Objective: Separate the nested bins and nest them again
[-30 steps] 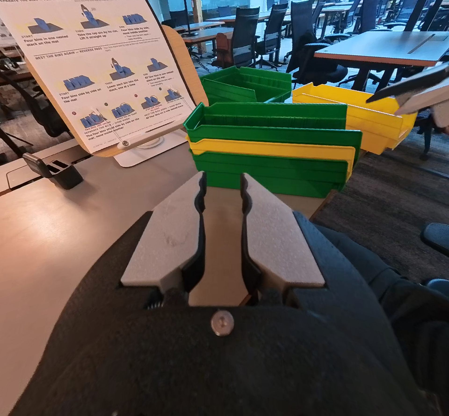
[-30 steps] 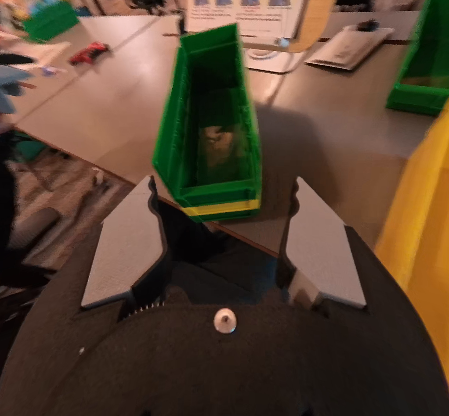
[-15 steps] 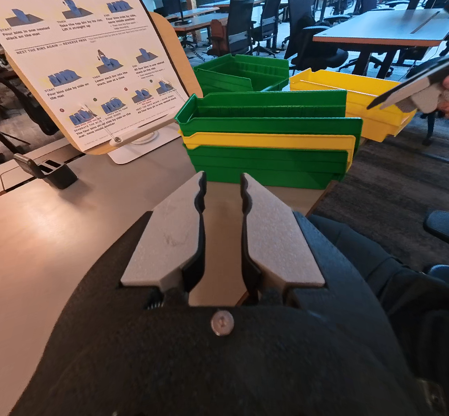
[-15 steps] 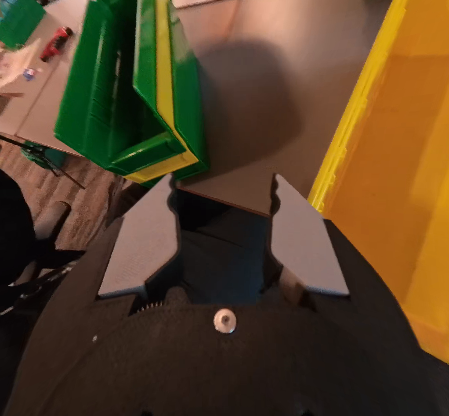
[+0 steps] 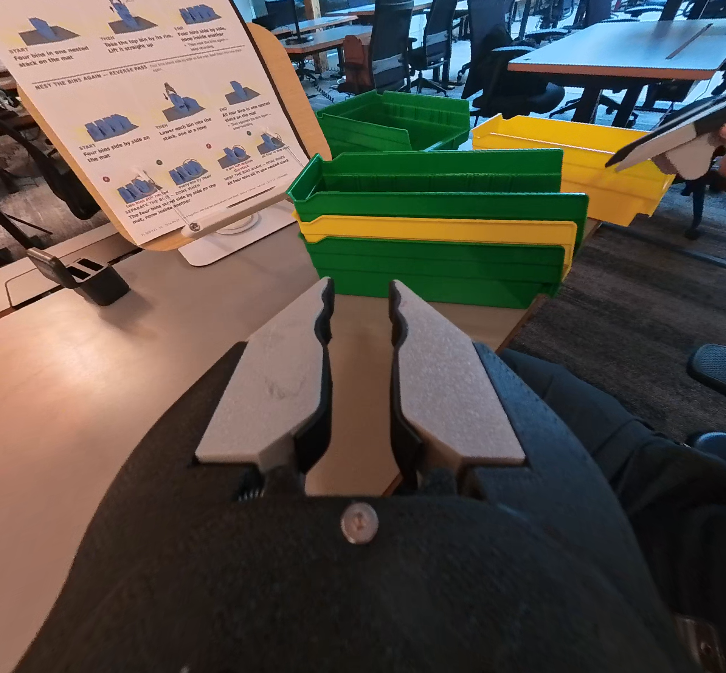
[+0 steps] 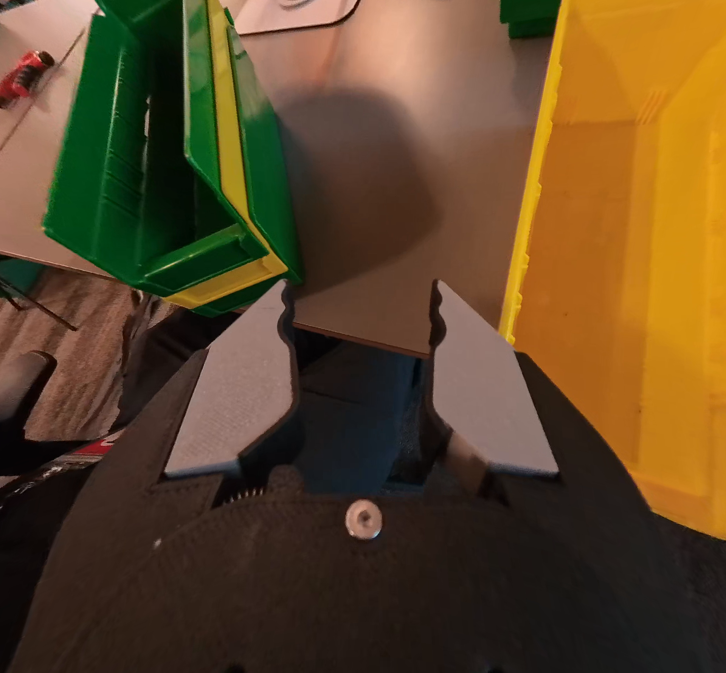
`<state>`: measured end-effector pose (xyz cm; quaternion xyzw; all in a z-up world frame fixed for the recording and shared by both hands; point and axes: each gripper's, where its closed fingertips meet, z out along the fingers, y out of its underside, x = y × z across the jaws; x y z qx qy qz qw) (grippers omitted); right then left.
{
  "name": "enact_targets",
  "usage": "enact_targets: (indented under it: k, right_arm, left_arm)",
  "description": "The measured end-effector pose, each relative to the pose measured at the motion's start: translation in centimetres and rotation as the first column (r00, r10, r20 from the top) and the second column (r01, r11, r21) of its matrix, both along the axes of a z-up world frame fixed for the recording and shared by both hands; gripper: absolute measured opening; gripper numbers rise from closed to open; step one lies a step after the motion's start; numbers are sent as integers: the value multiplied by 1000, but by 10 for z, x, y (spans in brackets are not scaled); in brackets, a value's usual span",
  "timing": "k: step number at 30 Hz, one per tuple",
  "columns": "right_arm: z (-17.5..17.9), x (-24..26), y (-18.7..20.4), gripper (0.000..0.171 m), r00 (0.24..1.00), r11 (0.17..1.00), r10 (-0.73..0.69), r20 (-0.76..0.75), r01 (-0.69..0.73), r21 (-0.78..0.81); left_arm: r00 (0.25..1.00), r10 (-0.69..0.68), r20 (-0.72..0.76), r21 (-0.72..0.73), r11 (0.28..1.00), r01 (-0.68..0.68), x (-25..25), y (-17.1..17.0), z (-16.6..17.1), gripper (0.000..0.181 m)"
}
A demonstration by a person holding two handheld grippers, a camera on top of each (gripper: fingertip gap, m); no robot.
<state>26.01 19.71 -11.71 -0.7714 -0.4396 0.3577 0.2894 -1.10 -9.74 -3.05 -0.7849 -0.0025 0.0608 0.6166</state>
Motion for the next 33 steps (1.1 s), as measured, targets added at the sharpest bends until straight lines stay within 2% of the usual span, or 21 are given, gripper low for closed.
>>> enact_targets:
  k: [6,11,13,17,20,27,33]
  right_arm:
    - [17,-9,-16,68,994,996,81,-70,-79,36]
    - [25,-17,-34,71,988,980,153,-35,-147,132]
    - [34,-21,-38,84,987,976,153,-54,-142,164]
    - [53,-22,-42,93,984,972,139,-116,-112,207]
    - [64,-17,-34,99,984,973,85,-158,-48,227]
    - [75,-14,-32,100,973,969,76,-217,-21,246]
    - [81,-12,-29,112,964,973,59,-258,3,232]
  left_arm:
    - [1000,-3,-5,-11,1000,3,1,2,-3,25]
    - [1000,-5,-11,-26,1000,5,2,4,-7,26]
    - [1000,-3,-11,-29,1000,3,1,4,-7,26]
    - [1000,1,-8,-21,1000,-1,-1,2,-6,25]
    - [1000,2,-7,-18,1000,-3,-2,1,-5,25]
    - [1000,-1,-10,-27,1000,1,0,3,-8,26]
    - [1000,-2,-7,-30,1000,1,0,5,-9,25]
